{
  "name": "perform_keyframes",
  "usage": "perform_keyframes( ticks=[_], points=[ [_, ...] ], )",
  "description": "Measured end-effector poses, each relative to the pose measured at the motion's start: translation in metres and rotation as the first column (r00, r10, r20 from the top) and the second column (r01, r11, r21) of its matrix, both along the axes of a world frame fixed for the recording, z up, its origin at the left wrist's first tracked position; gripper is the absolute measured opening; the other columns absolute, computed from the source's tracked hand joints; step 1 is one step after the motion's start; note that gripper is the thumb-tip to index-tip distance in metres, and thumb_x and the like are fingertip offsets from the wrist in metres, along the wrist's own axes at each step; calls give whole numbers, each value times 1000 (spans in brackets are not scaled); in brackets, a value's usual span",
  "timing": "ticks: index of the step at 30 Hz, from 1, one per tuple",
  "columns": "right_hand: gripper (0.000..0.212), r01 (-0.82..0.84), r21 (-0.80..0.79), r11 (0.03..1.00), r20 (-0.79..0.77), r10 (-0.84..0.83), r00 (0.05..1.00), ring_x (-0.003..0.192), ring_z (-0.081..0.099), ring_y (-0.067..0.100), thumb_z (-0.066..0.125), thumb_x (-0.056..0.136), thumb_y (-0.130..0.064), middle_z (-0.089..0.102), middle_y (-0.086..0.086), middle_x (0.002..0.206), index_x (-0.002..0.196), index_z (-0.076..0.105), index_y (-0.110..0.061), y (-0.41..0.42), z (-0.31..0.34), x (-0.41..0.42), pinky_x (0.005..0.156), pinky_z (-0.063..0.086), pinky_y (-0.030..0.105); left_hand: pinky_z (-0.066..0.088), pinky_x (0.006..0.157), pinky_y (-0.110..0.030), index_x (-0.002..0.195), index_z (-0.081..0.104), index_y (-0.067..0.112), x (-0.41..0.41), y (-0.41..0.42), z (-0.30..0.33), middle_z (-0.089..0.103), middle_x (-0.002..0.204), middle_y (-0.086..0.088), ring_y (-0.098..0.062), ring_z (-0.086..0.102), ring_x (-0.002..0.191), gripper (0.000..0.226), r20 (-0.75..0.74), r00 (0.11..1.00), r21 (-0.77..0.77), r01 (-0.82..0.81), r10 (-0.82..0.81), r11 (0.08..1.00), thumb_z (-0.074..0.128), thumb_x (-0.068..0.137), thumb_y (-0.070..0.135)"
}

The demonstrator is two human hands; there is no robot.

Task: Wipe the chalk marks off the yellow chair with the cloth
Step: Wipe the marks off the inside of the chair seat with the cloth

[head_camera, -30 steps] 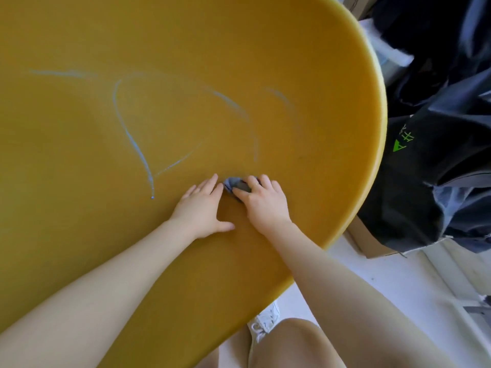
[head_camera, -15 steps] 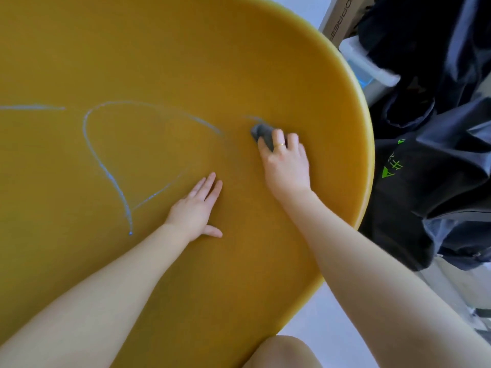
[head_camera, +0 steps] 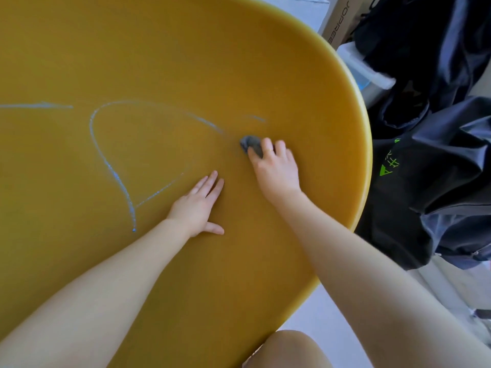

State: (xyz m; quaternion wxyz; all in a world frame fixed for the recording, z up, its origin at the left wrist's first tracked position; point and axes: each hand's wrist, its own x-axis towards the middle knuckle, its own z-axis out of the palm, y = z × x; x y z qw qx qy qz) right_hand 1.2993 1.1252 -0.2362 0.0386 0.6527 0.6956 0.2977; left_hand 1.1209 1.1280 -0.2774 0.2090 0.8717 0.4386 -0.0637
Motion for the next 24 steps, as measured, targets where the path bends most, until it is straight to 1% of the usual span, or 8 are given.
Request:
perform_keyframes(
  ticks=[3, 5, 9, 12, 15, 19, 21, 24],
  points=[
    [30, 10, 172, 985, 63, -22, 998, 81, 40, 26, 49, 71, -16, 68, 4, 89, 89, 71, -25, 38, 25, 16, 65, 37, 30, 28, 112, -34, 149, -10, 18, 0, 1, -3, -25, 155, 5, -12, -11, 146, 115, -2, 1000, -1, -6, 6, 1000, 66, 72, 58],
    [30, 24, 227, 974, 34, -32, 999, 81, 39, 26, 45, 70, -15, 68, 3, 88, 83, 71, -25, 58, 42, 16, 65, 37, 29, 26, 113, -33, 149, -12, 17, -1, 1, -4, -25, 155, 6, -11, -12, 146, 116, 0, 1000, -8, -16, 16, 1000, 65, 72, 58],
    [44, 50, 114, 992, -106, -38, 994, 72, 61, 24, 31, 68, -11, 68, 0, 88, 75, 72, -25, 68, 51, 4, 59, 46, 23, 24, 114, -32, 149, -13, 17, 0, 1, -5, -26, 154, 7, -10, -12, 145, 116, 9, 1000, -20, -26, 26, 999, 65, 73, 57],
    [44, 1, 64, 998, -101, 5, 995, 76, 55, 27, 32, 68, -12, 67, 1, 90, 83, 71, -26, 59, 26, -3, 59, 45, 24, 22, 115, -31, 149, -12, 17, 0, 1, -6, -25, 155, 7, -10, -11, 146, 117, 25, 999, -19, -30, 30, 999, 66, 71, 57],
    [43, -45, -93, 995, -241, 21, 970, 86, 56, 35, 35, 77, -10, 62, 10, 107, 102, 68, -21, 29, -5, -20, 68, 45, 33, 18, 116, -29, 149, -10, 15, 1, 1, -5, -22, 156, 4, -11, -11, 146, 118, 24, 999, -14, -28, 28, 1000, 68, 70, 56],
    [46, -64, -396, 916, -440, -128, 889, 113, 36, 33, 35, 91, -8, 35, 13, 139, 136, 40, -17, -20, -27, -54, 90, 33, 38, 20, 115, -31, 151, -6, 16, 0, -4, -2, -18, 157, 5, -10, -10, 146, 112, 31, 997, -31, -66, 66, 997, 67, 74, 53],
    [49, -62, -425, 903, -455, -154, 877, 115, 33, 32, 36, 92, -10, 30, 11, 142, 140, 34, -19, -32, -28, -61, 93, 32, 37, 19, 115, -32, 151, -1, 15, -5, -13, -2, -13, 158, 5, -11, -9, 146, 104, 24, 995, -18, -92, 92, 996, 63, 78, 52],
    [45, -125, -441, 889, -423, -83, 902, 113, 35, 31, 38, 95, -14, 34, 11, 139, 138, 36, -24, -32, -31, -57, 90, 34, 36, 14, 116, -30, 151, 2, 13, -28, -31, -2, -10, 159, 3, -12, -8, 146, 95, -14, 993, 15, -114, 114, 993, 57, 83, 52]
  ],
)
